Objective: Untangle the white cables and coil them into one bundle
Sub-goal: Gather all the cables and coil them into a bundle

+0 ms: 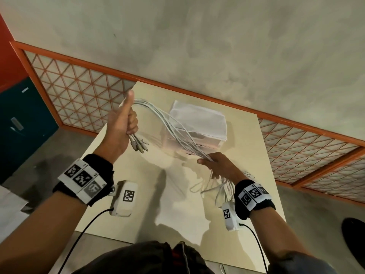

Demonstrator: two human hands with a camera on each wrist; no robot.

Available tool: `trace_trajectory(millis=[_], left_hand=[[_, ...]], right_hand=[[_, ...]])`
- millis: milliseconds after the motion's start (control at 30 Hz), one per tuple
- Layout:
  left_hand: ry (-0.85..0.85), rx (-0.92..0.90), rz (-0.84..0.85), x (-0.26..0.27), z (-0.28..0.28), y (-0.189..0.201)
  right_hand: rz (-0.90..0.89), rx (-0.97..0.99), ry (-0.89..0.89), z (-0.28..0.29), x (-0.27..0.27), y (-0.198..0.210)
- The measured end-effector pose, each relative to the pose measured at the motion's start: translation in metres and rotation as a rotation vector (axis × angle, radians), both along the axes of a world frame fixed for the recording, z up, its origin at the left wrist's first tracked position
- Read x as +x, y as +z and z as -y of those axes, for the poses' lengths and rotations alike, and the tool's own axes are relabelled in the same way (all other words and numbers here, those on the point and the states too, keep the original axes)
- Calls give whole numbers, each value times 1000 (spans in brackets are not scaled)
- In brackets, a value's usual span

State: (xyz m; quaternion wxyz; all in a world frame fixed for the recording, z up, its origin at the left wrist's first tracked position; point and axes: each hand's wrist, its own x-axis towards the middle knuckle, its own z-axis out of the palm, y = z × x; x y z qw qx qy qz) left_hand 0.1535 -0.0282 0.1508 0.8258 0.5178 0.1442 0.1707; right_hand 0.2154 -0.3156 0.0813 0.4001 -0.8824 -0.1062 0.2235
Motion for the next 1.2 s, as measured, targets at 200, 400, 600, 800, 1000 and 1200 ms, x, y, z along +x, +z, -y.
trace_trajectory(millis=[200, 400, 600, 800, 1000, 1200], left_hand=[[-140, 98, -65, 1, 20, -36], [-426, 1, -97, -4, 68, -56], [-209, -137, -51, 7, 40, -35], [172, -249, -83, 21, 4, -44], [289, -290, -119, 22, 3, -55], [404, -374, -171, 22, -8, -48]], right_hand=[[-63, 37, 29, -13, -6, 19], [-86, 86, 108, -45, -12, 40], [-38, -67, 50, -29, -7, 27], [-39, -166, -83, 16, 3, 9], [-43, -188, -74, 42, 9, 17], [-138, 132, -21, 64, 6, 17]])
